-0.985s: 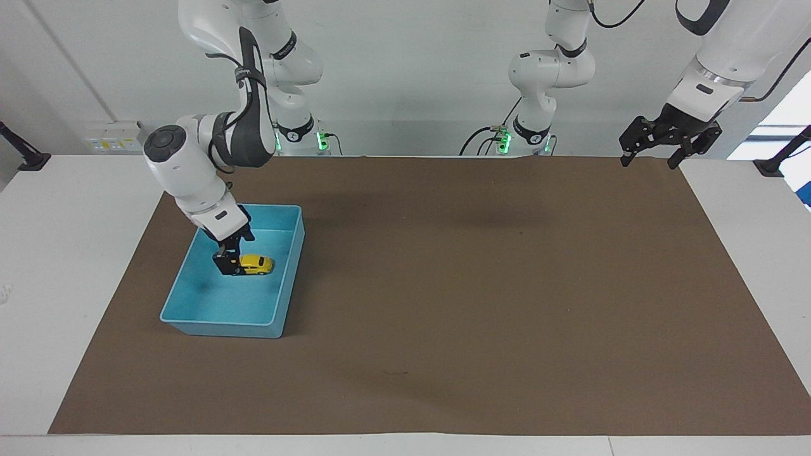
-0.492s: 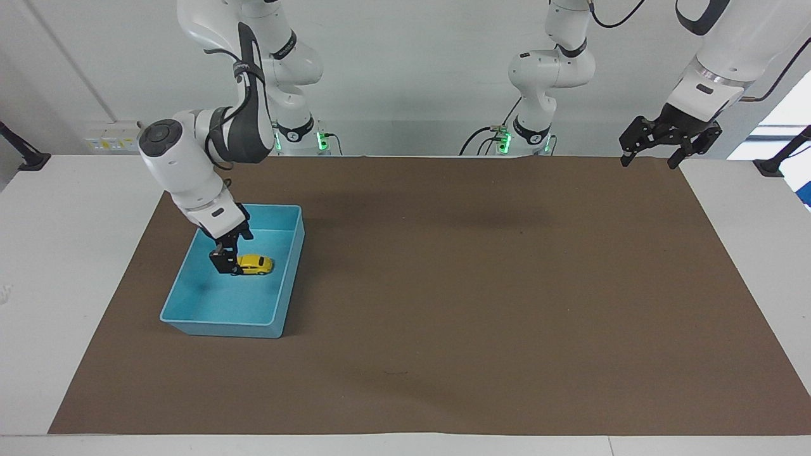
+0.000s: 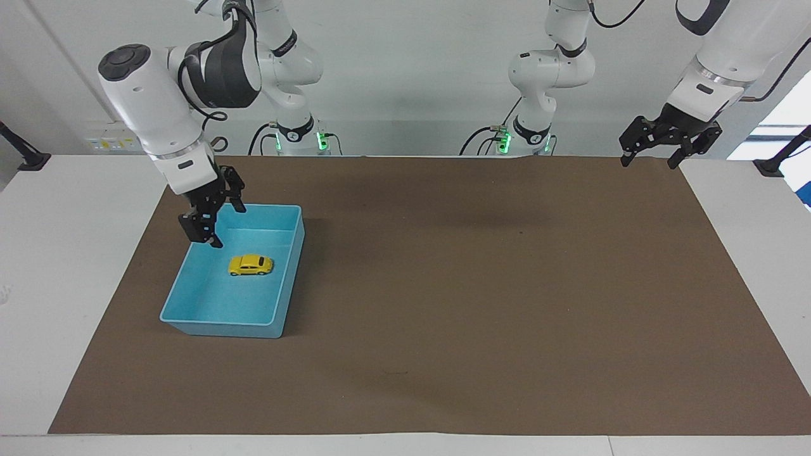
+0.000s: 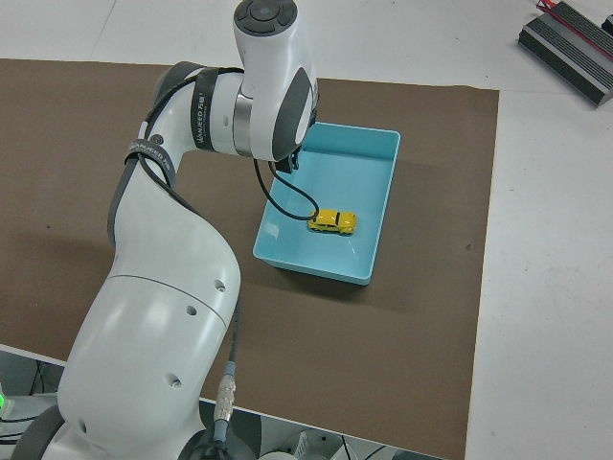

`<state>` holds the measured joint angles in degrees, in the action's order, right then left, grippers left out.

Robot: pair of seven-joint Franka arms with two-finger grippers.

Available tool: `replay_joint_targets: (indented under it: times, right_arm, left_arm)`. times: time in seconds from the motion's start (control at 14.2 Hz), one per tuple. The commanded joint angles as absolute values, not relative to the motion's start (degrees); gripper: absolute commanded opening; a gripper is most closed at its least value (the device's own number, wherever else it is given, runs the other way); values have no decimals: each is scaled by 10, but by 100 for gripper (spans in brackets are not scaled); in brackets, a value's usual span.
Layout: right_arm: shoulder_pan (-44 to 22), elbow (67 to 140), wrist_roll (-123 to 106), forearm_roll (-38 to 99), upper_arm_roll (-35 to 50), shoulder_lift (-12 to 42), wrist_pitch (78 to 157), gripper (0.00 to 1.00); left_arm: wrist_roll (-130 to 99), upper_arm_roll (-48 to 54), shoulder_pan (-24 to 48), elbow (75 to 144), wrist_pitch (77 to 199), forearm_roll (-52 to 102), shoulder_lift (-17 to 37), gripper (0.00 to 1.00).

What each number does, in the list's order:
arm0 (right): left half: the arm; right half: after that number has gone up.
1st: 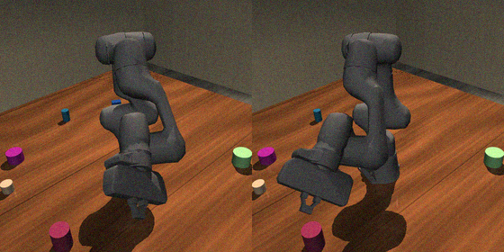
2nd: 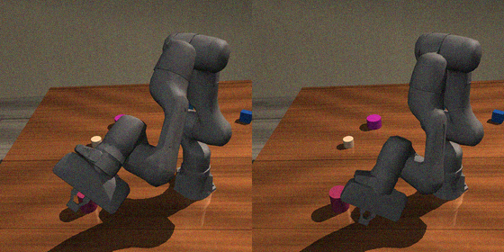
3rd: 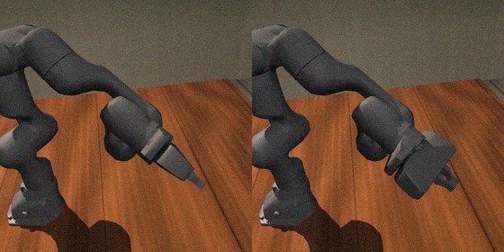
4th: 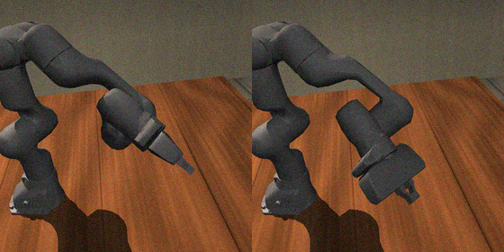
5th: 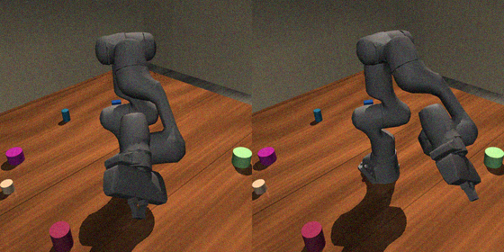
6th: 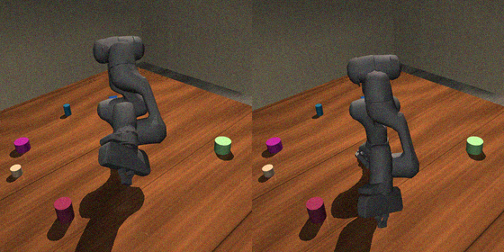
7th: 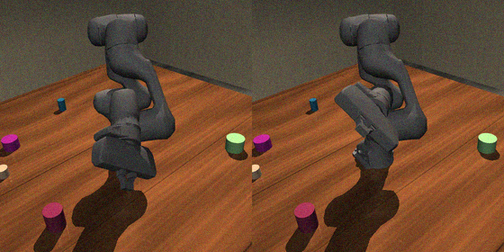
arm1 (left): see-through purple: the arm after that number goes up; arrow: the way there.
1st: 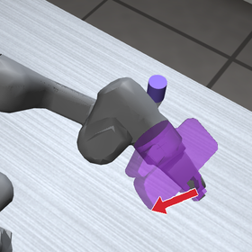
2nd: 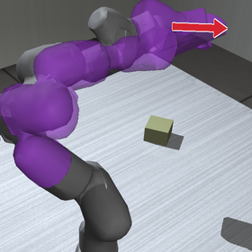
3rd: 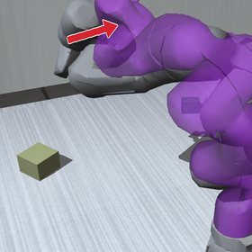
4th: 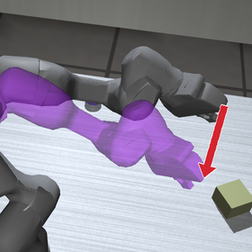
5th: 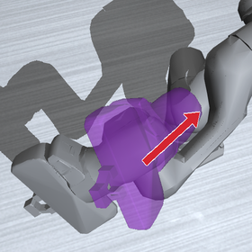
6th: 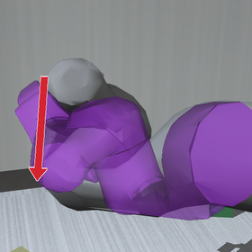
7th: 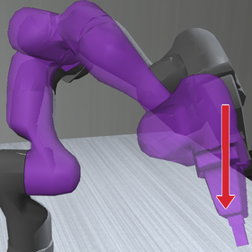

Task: Wind up and store yellow beetle car

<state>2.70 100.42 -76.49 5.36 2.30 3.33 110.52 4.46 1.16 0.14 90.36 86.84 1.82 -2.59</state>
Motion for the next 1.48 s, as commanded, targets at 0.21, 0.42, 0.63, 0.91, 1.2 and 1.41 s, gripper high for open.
replay_joint_targets:
  times: [0.21,0.42,0.63,0.91,1.2,1.41]
  right_arm:
    - [28,988,-656,61,12,7,1068,100]
    - [9,984,-582,59,-7,7,1054,100]
    - [9,954,-497,55,-17,7,1033,100]
    - [-8,932,-418,53,-37,4,995,100]
    - [-9,919,-282,57,-51,1,944,100]
    - [-10,904,-241,60,-54,0,920,100]
  left_arm:
    - [48,15,-5,899,867,13,-28,100]
    - [48,15,-4,899,867,13,-29,100]
    - [48,15,-4,899,867,13,-29,100]
    - [48,15,-4,899,867,13,-29,100]
    - [48,16,-5,899,867,13,-28,100]
    - [48,15,-5,899,867,13,-28,100]
